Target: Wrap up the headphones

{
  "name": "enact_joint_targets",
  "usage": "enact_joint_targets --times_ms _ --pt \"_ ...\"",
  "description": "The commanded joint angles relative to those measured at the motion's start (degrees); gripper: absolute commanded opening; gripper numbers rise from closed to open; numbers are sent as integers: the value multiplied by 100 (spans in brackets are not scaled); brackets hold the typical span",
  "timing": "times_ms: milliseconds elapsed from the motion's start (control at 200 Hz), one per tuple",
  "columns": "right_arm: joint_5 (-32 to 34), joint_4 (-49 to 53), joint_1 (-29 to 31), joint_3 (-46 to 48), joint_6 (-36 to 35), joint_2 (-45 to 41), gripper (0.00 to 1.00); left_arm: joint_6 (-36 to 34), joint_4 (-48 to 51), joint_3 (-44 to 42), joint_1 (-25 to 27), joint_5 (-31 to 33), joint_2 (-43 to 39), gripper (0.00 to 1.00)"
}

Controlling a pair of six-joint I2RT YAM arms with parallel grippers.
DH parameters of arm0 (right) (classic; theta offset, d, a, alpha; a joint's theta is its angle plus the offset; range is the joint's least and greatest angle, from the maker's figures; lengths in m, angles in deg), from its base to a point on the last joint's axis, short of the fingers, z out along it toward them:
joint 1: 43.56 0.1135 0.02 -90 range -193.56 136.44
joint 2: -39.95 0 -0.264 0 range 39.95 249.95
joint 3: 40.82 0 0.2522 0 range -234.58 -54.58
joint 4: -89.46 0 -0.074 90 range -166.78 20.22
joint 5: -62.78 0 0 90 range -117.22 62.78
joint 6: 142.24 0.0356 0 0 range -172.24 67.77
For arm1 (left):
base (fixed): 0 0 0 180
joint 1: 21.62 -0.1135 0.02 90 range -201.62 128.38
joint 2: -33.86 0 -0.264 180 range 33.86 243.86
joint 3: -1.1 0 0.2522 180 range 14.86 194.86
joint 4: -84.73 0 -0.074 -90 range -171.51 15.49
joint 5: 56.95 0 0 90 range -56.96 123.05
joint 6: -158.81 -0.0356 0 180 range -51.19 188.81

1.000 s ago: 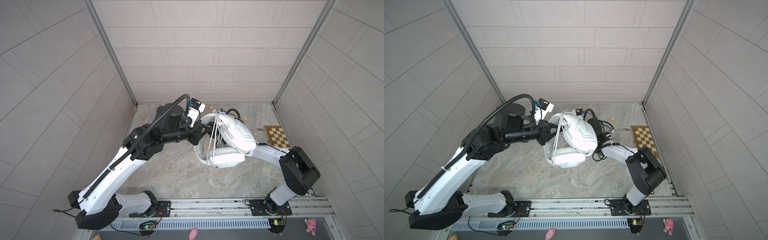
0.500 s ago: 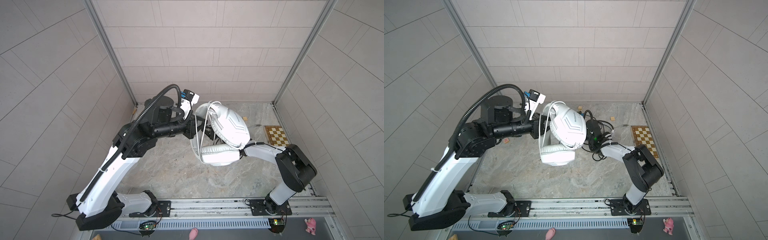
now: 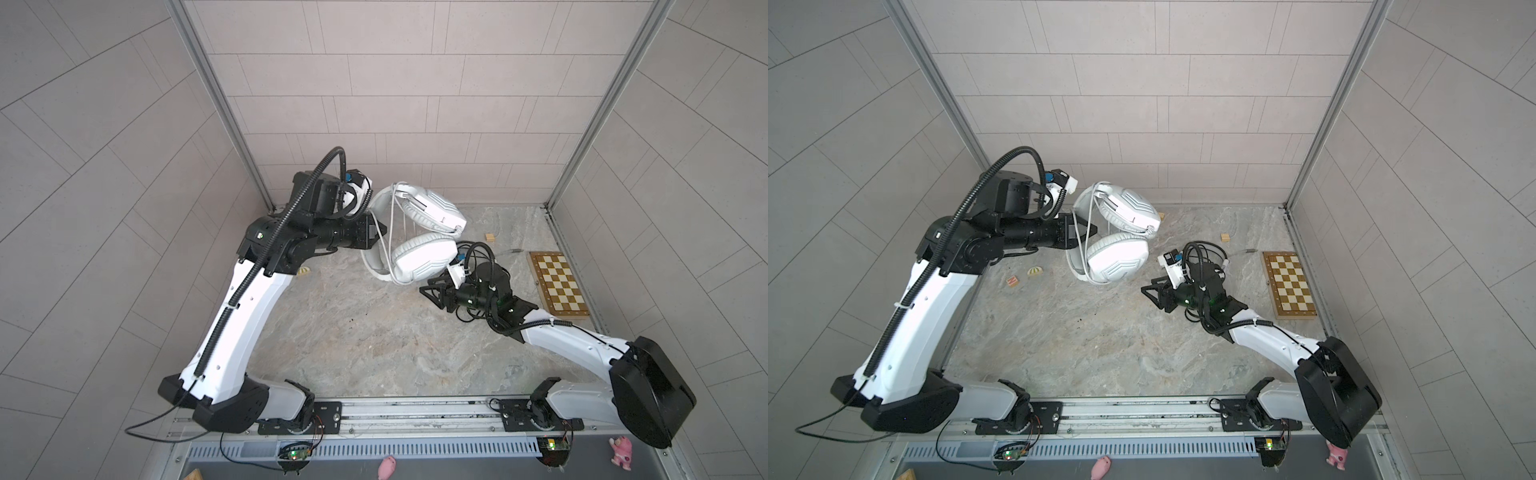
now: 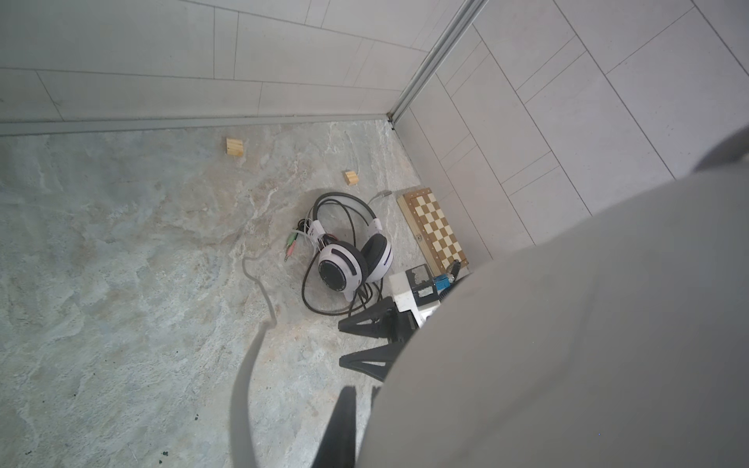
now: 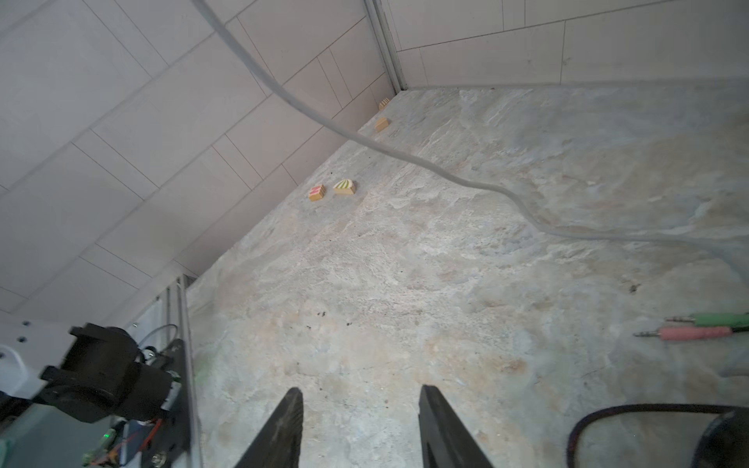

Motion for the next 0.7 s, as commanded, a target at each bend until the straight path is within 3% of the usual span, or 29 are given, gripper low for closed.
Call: enact_joint_targets --times_ms 0,105,225,290,530,696 --pt "176 -564 31 -18 -302 375 57 151 25 383 12 -492 -48 0" --pt "287 -1227 59 -305 -393 959 70 151 172 515 8 -513 -5 0" --pt "284 -1631 147 -883 -505 1594 92 164 349 641 11 -616 33 0" --pt "274 -1656 183 -1206 -507 1829 98 162 391 641 11 -595 14 0" --pt "401 -1470 237 -1962 -585 2379 98 203 387 623 10 -562 -44 0" --pt "384 -1503 241 -2140 -561 2545 91 204 358 613 9 -599 -15 0"
